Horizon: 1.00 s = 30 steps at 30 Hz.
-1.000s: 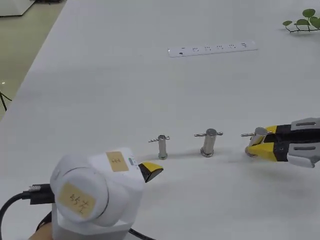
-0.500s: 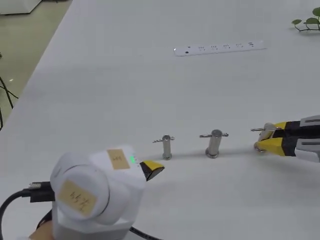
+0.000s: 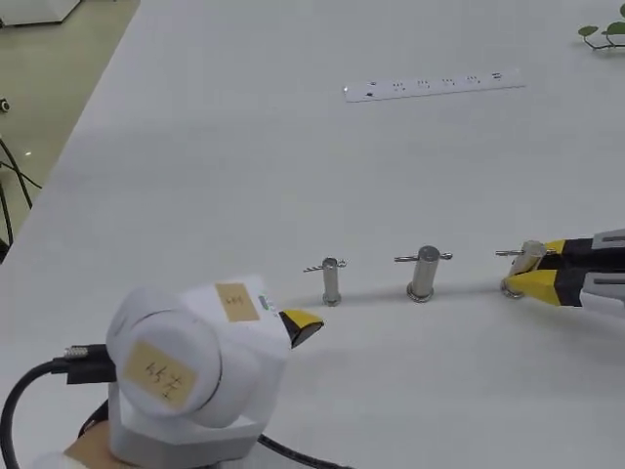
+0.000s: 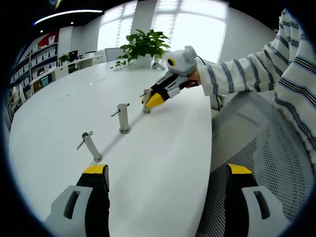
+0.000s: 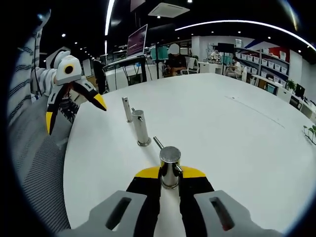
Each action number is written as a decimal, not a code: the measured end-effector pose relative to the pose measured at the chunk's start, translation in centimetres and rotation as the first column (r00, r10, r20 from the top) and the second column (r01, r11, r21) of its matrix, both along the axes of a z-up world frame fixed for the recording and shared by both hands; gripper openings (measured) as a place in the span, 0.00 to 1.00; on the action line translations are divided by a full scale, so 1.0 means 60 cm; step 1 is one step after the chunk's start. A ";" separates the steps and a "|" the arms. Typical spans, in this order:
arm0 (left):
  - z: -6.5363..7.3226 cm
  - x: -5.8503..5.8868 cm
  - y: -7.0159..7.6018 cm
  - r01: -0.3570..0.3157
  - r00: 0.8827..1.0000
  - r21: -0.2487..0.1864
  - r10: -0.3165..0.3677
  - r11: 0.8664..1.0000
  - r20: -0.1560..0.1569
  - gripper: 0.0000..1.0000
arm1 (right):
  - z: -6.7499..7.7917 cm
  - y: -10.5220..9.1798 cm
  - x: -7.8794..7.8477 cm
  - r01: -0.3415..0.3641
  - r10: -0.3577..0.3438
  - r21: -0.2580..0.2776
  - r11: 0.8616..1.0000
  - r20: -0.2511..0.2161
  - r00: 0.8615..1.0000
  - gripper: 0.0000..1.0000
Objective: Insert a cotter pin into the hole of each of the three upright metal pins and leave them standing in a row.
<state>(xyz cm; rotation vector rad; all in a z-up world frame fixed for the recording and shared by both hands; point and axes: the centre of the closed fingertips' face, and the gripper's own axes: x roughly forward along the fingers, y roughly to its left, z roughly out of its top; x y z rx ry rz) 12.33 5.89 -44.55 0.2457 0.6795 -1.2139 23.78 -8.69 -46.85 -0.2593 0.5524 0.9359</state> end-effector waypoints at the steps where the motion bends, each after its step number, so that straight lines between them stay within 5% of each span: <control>1: 0.000 0.000 0.000 -0.001 1.000 0.000 0.001 1.000 -0.002 0.97 | 0.000 0.001 -0.001 -0.005 0.005 -0.002 1.000 0.004 1.000 0.08; 19: -0.001 -0.001 -0.002 0.002 1.000 0.008 -0.001 1.000 -0.008 0.96 | 0.001 0.002 0.007 -0.001 0.001 -0.010 1.000 0.014 1.000 0.09; 21: 0.001 0.001 -0.001 -0.002 1.000 0.004 0.002 1.000 -0.007 0.96 | 0.013 0.009 0.006 0.016 -0.016 0.044 0.999 -0.008 1.000 0.15; 30: 0.027 0.053 0.036 -0.133 0.990 -0.037 0.135 0.990 0.046 0.89 | 0.092 0.031 0.008 0.063 -0.069 0.151 0.987 0.030 0.997 0.47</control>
